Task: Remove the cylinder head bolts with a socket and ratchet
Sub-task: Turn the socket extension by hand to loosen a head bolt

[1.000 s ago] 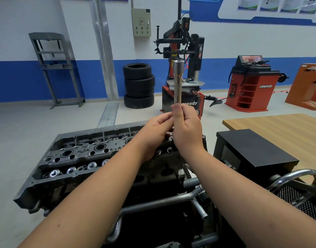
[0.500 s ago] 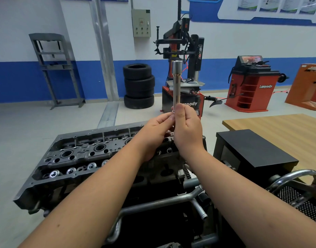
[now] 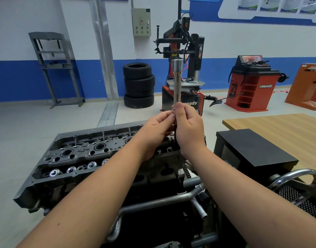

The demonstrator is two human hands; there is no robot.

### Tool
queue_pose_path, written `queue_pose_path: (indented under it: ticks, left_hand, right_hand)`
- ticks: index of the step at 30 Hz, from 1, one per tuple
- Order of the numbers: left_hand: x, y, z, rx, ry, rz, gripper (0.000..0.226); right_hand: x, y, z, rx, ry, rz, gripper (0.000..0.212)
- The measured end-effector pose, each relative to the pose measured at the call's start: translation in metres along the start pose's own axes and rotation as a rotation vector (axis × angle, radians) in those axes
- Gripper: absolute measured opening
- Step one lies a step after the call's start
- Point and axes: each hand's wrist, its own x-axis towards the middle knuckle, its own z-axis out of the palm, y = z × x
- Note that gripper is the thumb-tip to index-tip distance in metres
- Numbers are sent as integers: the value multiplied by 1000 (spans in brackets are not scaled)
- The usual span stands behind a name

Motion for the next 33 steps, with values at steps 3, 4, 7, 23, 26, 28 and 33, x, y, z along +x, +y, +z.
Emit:
queue_pose_path:
  ticks: [3, 4, 7, 23, 26, 28, 33]
  left_hand:
    - [0, -1, 1, -1, 12, 10, 29]
    - [1, -2, 1, -6, 13, 16, 29]
    - [1, -3, 1, -20, 7, 22, 30]
    - [0, -1, -1, -13, -6, 10, 31]
    - [-1, 0, -1, -25, -9, 7, 24]
    - [-1, 1, 0, -39, -21, 3, 23]
    - [-2, 2, 1, -30, -5, 7, 30]
  right_hand:
    - [1, -3, 1, 117, -28, 51, 31]
    - [1, -4, 1, 124, -43, 43, 29]
    - [-1, -5, 1, 40, -64, 3, 23]
    - [-1, -2, 2, -34, -34, -40, 17]
    - [-2, -2, 2, -68, -16, -78, 15]
    - [-1, -1, 3, -80, -17, -75, 23]
    - [-2, -2, 4, -81, -15, -56, 22]
